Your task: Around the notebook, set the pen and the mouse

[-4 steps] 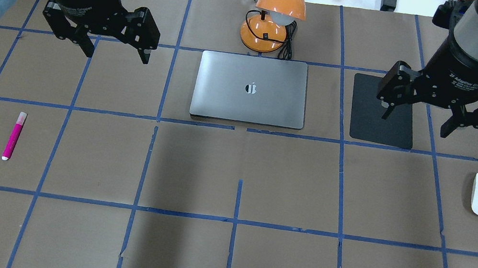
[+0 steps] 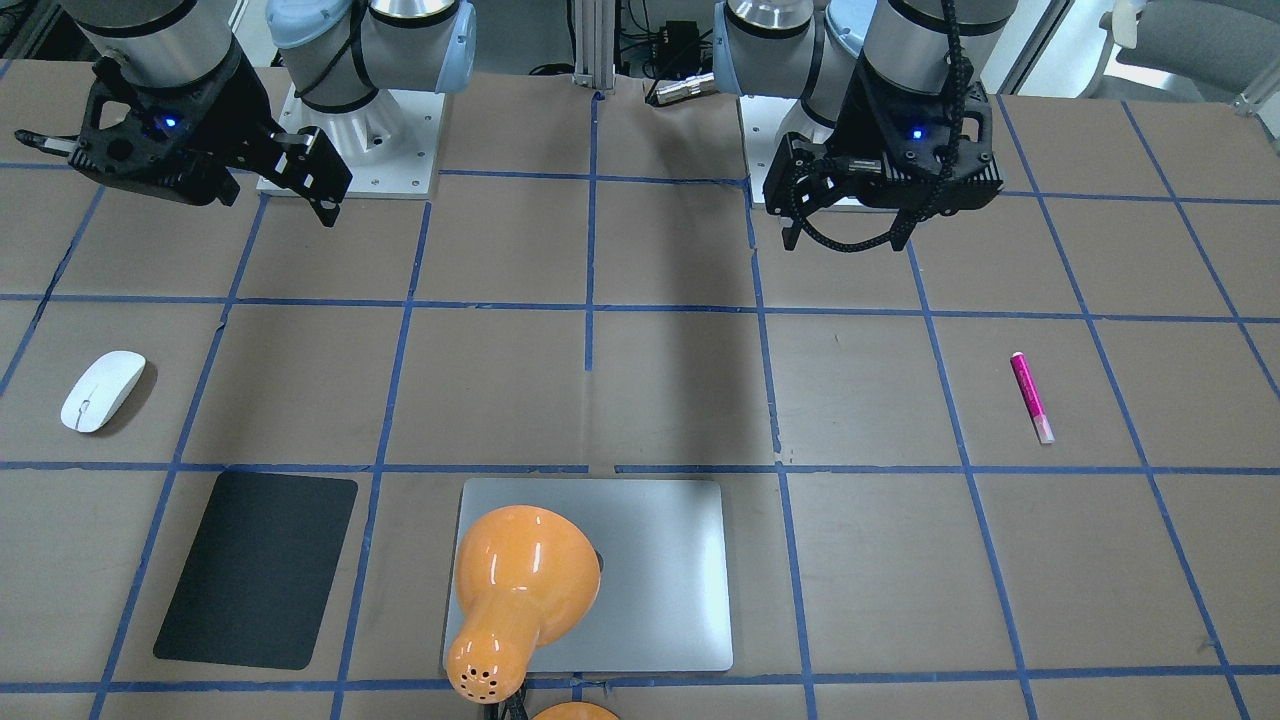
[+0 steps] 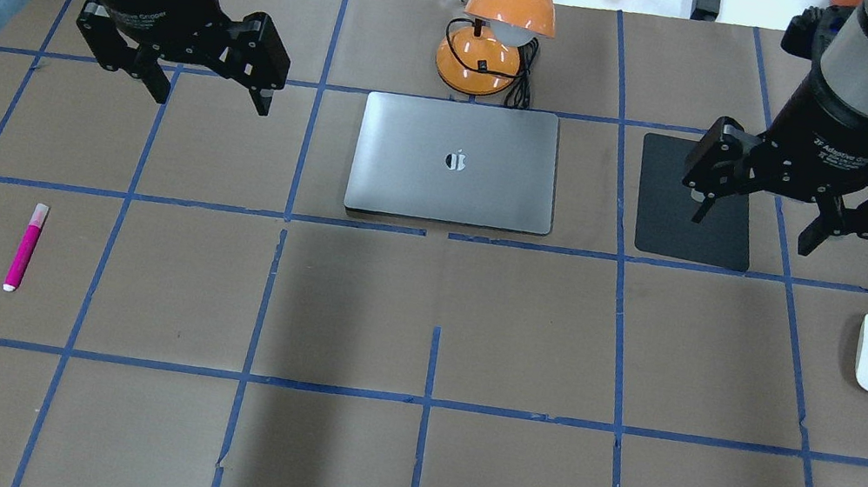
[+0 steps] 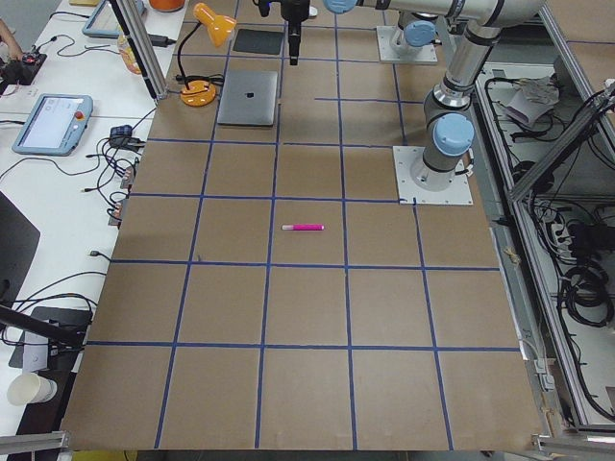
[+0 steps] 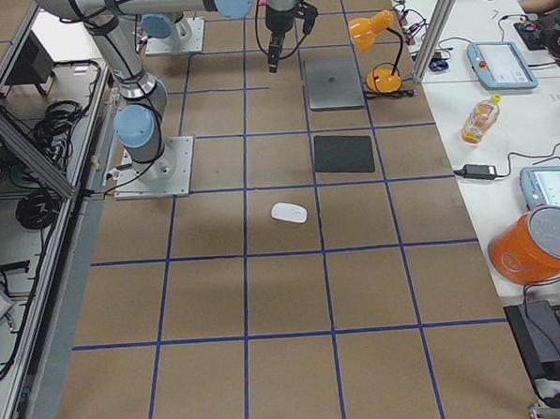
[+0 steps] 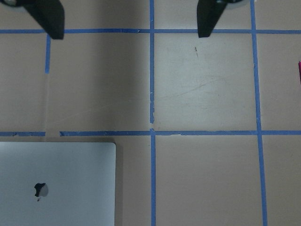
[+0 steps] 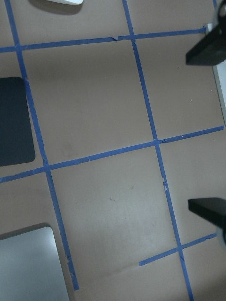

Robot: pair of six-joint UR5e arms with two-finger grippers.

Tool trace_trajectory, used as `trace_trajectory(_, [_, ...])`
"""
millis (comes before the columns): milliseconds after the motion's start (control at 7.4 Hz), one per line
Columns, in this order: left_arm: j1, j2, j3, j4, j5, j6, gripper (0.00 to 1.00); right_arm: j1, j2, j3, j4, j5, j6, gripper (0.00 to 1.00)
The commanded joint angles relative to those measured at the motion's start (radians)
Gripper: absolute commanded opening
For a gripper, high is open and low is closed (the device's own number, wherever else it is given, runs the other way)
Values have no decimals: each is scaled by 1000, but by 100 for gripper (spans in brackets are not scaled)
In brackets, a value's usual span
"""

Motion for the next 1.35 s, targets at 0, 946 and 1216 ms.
trace_trajectory(0, [-1,-1,0,0,2,0,100,-29,5,11,-16,-2,-34,100])
trace_trajectory(946, [447,-10,-127,63,8,552,100,-483,206,290,-608,17,-317,100])
trace_trajectory(1216, [623,-57,-257,273,-1,742,100,-552,283,304,-674,12,-357,100])
